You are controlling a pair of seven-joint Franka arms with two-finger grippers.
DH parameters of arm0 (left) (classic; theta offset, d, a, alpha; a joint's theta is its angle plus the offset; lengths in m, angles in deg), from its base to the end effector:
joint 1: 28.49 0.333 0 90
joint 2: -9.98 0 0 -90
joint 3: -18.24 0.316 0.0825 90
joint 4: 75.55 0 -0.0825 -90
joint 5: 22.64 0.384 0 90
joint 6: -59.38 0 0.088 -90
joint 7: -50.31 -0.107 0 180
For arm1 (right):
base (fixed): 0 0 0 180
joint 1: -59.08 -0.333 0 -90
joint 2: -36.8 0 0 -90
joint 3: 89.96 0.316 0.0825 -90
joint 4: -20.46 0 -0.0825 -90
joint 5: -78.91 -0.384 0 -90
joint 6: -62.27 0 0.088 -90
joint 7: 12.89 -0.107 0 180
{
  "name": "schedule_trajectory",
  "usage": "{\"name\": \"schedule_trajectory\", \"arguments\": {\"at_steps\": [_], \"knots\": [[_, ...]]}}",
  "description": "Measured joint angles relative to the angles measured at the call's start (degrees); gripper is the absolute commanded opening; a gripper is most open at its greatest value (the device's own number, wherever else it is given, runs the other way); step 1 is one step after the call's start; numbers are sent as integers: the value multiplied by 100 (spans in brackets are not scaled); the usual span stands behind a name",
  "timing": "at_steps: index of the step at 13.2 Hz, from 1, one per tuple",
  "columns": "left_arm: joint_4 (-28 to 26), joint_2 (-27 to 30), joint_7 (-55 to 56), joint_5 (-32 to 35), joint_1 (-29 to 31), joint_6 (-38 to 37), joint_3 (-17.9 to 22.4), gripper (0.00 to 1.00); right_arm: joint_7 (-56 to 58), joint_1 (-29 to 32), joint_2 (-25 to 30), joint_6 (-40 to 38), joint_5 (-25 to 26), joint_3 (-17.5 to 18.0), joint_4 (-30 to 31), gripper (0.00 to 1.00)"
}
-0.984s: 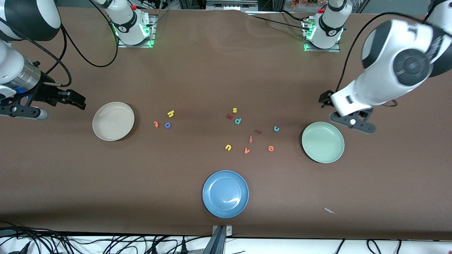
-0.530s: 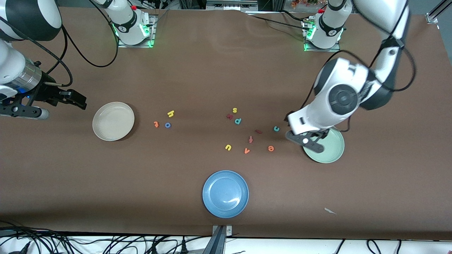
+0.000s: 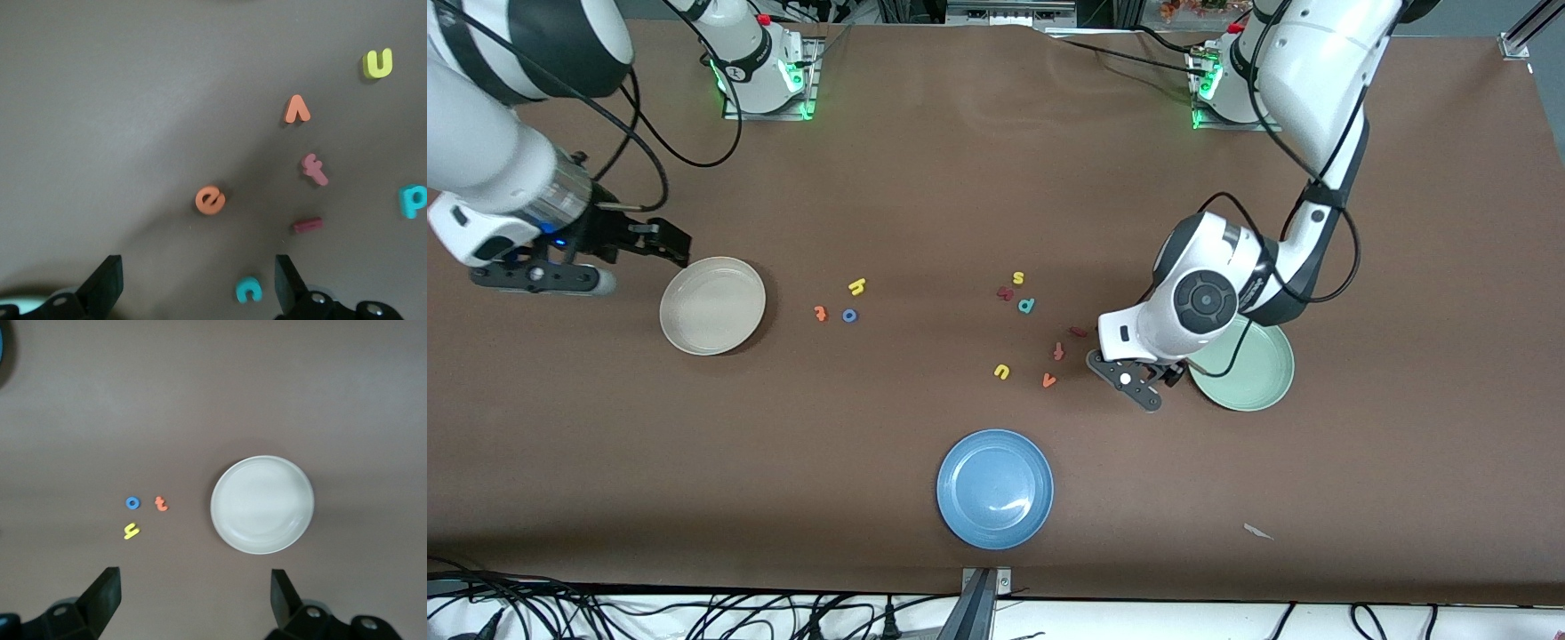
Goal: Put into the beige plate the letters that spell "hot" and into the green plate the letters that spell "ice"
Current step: 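Move the left gripper to the orange e while the right gripper reaches out, then grasp the orange e with the left gripper while the right gripper approaches t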
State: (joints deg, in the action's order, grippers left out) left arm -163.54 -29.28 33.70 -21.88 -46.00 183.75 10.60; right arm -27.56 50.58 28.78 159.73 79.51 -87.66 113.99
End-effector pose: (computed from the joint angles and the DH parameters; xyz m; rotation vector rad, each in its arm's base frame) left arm 0.6418 -0.2853 0.2507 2.8793 -1.0652 -0.0765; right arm 0.5885 0.1099 0.5254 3.1178 -0.1029 -0.1068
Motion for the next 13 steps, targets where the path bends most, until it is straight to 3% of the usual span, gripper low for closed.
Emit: {"name": "schedule_trajectory", "arguments": {"at_steps": [3, 4, 7, 8, 9, 12, 13], "knots": [[1, -299, -540, 0, -1, 369, -3, 89, -753, -376, -540, 311, -99, 15, 40, 99], [1, -384, -635, 0, -3, 467, -12, 79, -863, -496, -721, 480, -99, 19, 63, 99], [0, -593, -885, 0, -22, 640, -33, 75, -920, -664, -1066, 1273, -99, 21, 426, 99], [-1, -638, -952, 0, -23, 714, -32, 69, -846, -666, -1158, 1543, -99, 20, 587, 99], [-4, -686, -977, 0, -25, 806, -33, 60, -672, -665, -1265, 1759, -99, 15, 706, 98], [4, -770, -1189, 0, -21, 974, -13, 10, 36, -662, -1606, 1925, -99, 9, 827, 95], [21, -770, -1234, 0, -11, 982, -5, 3, 284, -662, -1695, 1962, -99, 8, 884, 96]]}}
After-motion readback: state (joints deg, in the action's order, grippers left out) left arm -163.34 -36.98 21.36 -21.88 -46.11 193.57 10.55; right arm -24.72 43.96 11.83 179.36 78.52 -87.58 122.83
